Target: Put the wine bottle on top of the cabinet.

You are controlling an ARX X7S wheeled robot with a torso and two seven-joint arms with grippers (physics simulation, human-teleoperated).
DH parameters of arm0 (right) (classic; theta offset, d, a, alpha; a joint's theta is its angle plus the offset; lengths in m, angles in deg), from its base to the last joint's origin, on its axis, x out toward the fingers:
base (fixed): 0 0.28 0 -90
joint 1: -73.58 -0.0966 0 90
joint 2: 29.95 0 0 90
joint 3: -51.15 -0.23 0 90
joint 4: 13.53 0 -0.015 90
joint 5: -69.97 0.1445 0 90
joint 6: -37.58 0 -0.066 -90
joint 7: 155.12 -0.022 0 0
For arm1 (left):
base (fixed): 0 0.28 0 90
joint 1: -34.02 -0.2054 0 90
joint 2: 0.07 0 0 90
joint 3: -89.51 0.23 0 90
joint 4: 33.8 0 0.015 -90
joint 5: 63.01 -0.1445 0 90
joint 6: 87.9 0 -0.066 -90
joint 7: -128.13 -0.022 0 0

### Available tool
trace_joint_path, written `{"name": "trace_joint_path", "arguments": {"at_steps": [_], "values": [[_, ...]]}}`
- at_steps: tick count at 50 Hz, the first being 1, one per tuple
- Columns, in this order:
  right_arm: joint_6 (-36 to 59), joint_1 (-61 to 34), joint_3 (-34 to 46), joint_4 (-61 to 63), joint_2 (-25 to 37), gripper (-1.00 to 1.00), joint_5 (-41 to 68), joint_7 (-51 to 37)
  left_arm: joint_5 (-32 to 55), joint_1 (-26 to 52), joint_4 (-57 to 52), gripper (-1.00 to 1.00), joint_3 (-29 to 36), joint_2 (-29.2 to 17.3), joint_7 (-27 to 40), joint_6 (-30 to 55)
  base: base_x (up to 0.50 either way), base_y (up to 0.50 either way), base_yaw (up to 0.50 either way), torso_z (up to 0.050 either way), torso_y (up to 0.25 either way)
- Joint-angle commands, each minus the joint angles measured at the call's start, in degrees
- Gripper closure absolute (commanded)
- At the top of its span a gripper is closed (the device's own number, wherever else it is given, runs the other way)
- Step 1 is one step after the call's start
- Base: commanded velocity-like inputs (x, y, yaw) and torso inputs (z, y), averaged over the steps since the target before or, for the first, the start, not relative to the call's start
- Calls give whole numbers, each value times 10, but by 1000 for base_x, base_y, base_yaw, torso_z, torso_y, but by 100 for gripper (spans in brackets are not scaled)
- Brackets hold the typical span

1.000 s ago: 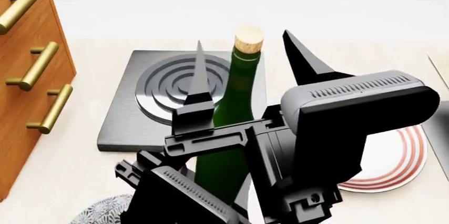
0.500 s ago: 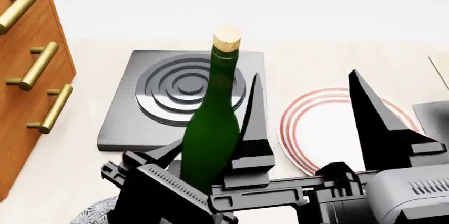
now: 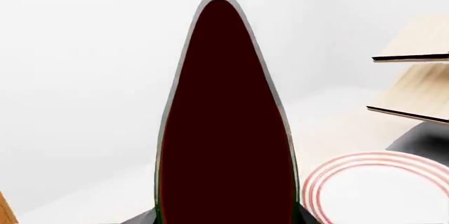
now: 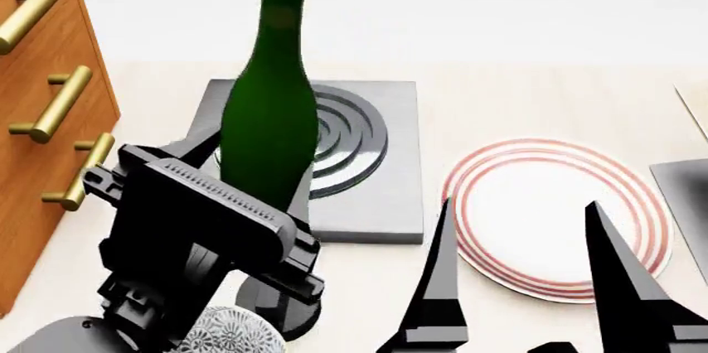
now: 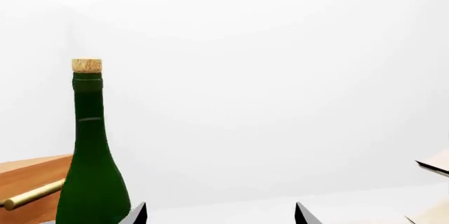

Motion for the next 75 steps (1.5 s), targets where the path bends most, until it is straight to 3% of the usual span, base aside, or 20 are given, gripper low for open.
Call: {"name": "trace_joint_path", "arguments": {"at_steps": [1, 6, 16, 27, 46, 48, 65, 75], "values": [[-24, 25, -3, -4, -3, -100, -13, 3, 24, 129, -31, 100, -55, -16, 4, 90, 0, 0, 0, 0, 0], [-32, 29, -5, -12, -2, -100, -14, 7, 28, 203, -11, 100, -77, -29, -10, 122, 0, 0, 0, 0, 2], [-36, 31, -11, -11, 0, -100, -6, 5, 71, 321, 57, 100, -204, -57, -39, 160, 0, 0, 0, 1, 0], [-38, 29, -2, -16, -1, -100, -12, 7, 36, 446, 146, 100, -172, -137, -73, 190, 0, 0, 0, 0, 1], [-54, 45, -14, -23, 5, -100, -5, 9, -39, 646, 335, 100, -44, -181, -139, 176, 0, 0, 0, 0, 1], [-57, 47, -14, -25, 3, -100, -3, 11, -30, 650, 355, 100, -80, -171, -126, 177, 0, 0, 0, 0, 0], [-58, 45, -13, -29, 5, -100, -1, 8, -62, 721, 545, 100, -77, -153, -115, 123, 0, 0, 0, 1, 1], [-61, 48, -12, -34, 6, -100, -5, 8, -43, 700, 614, 100, -117, -129, -100, 89, 0, 0, 0, 0, 1]]}}
